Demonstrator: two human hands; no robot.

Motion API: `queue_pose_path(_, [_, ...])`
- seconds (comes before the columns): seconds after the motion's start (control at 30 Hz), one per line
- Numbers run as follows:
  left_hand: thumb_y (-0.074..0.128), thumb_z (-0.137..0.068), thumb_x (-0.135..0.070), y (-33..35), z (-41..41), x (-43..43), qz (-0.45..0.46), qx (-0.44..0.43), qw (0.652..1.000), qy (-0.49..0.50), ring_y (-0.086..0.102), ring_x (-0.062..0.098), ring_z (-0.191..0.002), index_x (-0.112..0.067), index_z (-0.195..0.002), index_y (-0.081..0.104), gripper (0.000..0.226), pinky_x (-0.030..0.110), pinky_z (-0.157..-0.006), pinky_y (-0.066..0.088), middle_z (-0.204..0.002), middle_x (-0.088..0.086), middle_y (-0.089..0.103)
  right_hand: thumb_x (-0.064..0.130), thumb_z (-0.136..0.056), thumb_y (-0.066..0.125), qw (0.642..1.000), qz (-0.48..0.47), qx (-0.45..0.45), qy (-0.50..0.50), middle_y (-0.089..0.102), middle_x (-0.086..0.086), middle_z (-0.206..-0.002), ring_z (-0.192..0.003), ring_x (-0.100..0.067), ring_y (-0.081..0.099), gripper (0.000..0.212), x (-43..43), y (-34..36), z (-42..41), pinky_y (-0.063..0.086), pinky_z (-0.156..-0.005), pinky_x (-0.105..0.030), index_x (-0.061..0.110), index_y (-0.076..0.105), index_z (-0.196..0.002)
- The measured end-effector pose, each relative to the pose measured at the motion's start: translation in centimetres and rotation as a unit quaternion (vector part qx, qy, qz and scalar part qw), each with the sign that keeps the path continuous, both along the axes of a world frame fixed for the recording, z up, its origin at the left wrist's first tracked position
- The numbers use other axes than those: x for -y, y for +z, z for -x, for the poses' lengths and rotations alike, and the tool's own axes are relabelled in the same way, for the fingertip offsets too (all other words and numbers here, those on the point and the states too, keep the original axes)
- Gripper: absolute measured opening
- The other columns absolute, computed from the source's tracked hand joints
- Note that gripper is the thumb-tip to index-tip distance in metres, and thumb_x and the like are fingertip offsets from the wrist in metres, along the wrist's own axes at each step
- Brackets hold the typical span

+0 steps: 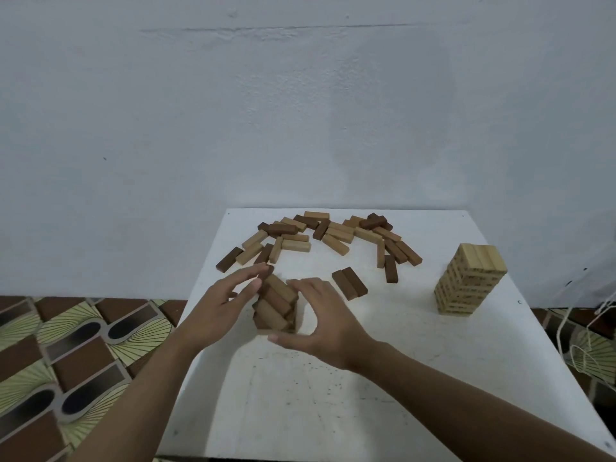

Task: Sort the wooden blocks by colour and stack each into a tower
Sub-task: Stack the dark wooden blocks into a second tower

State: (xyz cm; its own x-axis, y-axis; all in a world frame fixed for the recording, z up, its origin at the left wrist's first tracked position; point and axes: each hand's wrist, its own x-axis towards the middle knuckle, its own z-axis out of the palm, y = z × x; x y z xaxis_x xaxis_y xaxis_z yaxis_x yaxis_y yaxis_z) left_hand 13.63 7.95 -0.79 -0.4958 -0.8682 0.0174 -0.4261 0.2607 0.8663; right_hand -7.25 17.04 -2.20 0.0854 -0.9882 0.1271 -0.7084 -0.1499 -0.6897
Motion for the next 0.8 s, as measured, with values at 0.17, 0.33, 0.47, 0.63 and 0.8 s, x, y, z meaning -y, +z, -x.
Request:
queue_pose_path(0.17, [0.053, -0.101, -0.043, -0.9, 0.1, -0.4, 0.001, -0.013, 1.000, 0.007, 0.048, -0.008, -0.133, -0.040, -0.142, 0.057, 0.042, 0.017, -0.106, 0.039, -0.136, -0.037, 0.055, 0.068, -0.075, 0.072, 0.999, 0.034, -0.011, -0.008, 0.045, 0.015, -0.138, -0.122, -0.002, 0.036, 0.081, 0.2, -0.2, -1.1, 0.039, -0.103, -0.029, 0.034, 0.040, -0.141])
queue_pose_path(0.33, [0.060, -0.101, -0.026, -1.5, -0.1, -0.7, 0.040, -0.001, 0.999, 0.016, 0.052, -0.011, -0.124, -0.034, -0.132, 0.066, 0.032, -0.004, -0.091, 0.032, -0.132, -0.023, 0.065, 0.065, -0.078, 0.071, 1.000, -0.003, -0.020, -0.024, 0.042, 0.014, -0.145, -0.130, -0.006, 0.035, 0.087, 1.0, -0.4, -1.3, 0.037, -0.110, -0.040, 0.031, 0.033, -0.149])
queue_pose_path(0.47, [0.061, -0.101, -0.027, -1.7, -0.5, -0.9, 0.054, 0.006, 0.998, 0.023, 0.054, -0.011, -0.121, -0.034, -0.129, 0.068, 0.030, -0.004, -0.090, 0.032, -0.129, -0.022, 0.066, 0.060, -0.078, 0.073, 0.999, -0.017, -0.011, -0.030, 0.045, 0.012, -0.142, -0.130, -0.009, 0.036, 0.088, 1.3, -0.3, -0.9, 0.036, -0.111, -0.042, 0.029, 0.033, -0.150])
queue_pose_path(0.63, [0.061, -0.101, -0.026, -1.5, -1.1, -1.7, 0.061, 0.004, 0.998, 0.026, 0.056, -0.009, -0.120, -0.037, -0.125, 0.069, 0.028, -0.002, -0.089, 0.034, -0.125, -0.026, 0.067, 0.055, -0.080, 0.075, 0.999, -0.015, -0.016, -0.033, 0.048, 0.016, -0.137, -0.123, 0.001, 0.032, 0.082, 1.6, 0.1, -0.5, 0.033, -0.109, -0.036, 0.033, 0.035, -0.148])
queue_pose_path(0.8, [0.066, -0.096, -0.036, -1.4, -1.7, -2.3, 0.059, 0.010, 0.998, 0.033, 0.054, -0.004, -0.124, -0.042, -0.127, 0.065, 0.032, 0.018, -0.096, 0.040, -0.128, -0.029, 0.063, 0.053, -0.083, 0.073, 0.999, -0.032, -0.024, -0.023, 0.047, 0.017, -0.140, -0.128, -0.002, 0.032, 0.077, 2.0, 0.4, -0.3, 0.027, -0.111, -0.038, 0.035, 0.035, -0.148])
